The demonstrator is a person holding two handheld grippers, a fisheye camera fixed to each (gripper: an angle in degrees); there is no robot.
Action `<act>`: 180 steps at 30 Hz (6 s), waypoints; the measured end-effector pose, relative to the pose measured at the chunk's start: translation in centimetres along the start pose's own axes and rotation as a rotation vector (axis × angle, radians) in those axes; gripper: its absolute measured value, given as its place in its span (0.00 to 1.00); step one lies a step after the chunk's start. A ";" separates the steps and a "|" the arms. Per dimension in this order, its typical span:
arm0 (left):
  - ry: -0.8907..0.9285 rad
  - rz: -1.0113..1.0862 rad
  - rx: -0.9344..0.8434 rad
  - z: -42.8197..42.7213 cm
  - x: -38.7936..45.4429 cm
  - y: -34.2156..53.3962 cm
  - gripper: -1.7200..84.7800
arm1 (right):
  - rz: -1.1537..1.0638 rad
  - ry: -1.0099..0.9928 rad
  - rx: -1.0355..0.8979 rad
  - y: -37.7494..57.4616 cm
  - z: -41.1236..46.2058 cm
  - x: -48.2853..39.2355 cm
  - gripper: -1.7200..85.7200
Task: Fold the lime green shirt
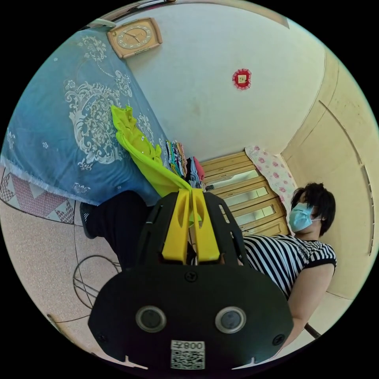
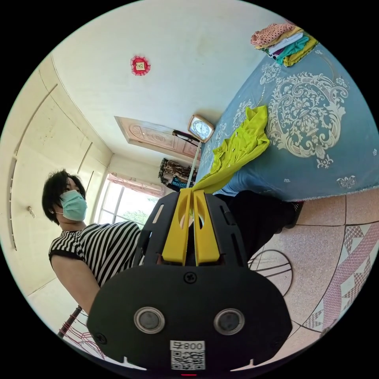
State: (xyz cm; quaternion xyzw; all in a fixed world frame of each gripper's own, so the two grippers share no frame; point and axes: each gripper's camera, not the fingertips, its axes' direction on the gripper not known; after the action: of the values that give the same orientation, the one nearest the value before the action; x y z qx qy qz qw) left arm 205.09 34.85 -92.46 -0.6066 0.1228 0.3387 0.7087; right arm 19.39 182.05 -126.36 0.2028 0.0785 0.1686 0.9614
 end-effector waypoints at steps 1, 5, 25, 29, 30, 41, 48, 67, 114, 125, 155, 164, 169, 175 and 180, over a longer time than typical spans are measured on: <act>0.000 -0.013 -0.001 0.3 -0.4 0.2 0.03 | 0.010 -0.004 0.001 0.2 0.3 0.4 0.02; 0.012 -0.044 0.009 1.7 -1.8 -0.1 0.03 | 0.050 -0.002 0.003 0.1 1.9 2.1 0.02; -0.100 -0.059 -0.004 18.9 -11.2 -27.7 0.04 | 0.131 0.113 -0.114 -29.7 17.2 12.6 0.03; -0.244 -0.141 0.016 23.6 -17.0 -34.4 0.06 | 0.274 0.184 -0.166 -38.7 23.8 21.0 0.04; -0.263 -0.190 0.045 25.0 -19.3 -35.8 0.07 | 0.304 0.190 -0.179 -39.6 24.8 22.4 0.04; -0.485 0.046 -0.149 35.2 -22.1 -37.8 0.11 | 0.080 0.782 -0.228 -41.1 36.2 24.2 0.11; -0.537 0.291 -0.558 51.8 -22.8 -36.6 0.08 | -0.199 0.867 -0.482 -40.2 49.9 22.6 0.06; -1.014 0.784 -0.813 73.2 -27.3 -36.8 0.04 | -0.753 1.285 -0.787 -37.8 70.7 29.8 0.03; -1.159 0.893 -0.844 71.8 -29.1 -35.8 0.04 | -0.953 1.028 -1.089 -38.7 69.4 29.7 0.03; -1.103 0.773 -0.647 69.0 -26.5 -42.0 0.03 | -0.700 1.013 -0.950 -46.7 65.2 25.9 0.03; -1.242 0.571 -0.548 62.7 -27.5 -48.5 0.02 | -0.174 1.029 -0.459 -44.1 47.1 19.9 0.12; -1.315 0.544 -0.501 60.6 -27.8 -50.7 0.02 | -0.096 0.988 -0.427 -47.1 43.5 18.3 0.04; -1.298 0.472 -0.410 56.9 -27.4 -52.5 0.03 | -0.089 0.937 -0.360 -47.5 40.2 15.4 0.07; -1.022 0.332 -0.296 48.4 -26.2 -49.2 0.05 | 0.031 0.862 -0.309 -41.5 33.1 13.2 0.12; -0.903 0.119 -0.290 40.9 -28.4 -43.2 0.10 | 0.135 0.587 -0.254 -33.2 27.7 11.1 0.14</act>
State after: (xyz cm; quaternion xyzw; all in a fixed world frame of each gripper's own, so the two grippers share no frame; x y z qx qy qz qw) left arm 201.53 62.55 -32.73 -0.4836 -0.2113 0.6220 0.5785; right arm 45.50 147.37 -116.02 0.0288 0.3171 0.2919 0.9019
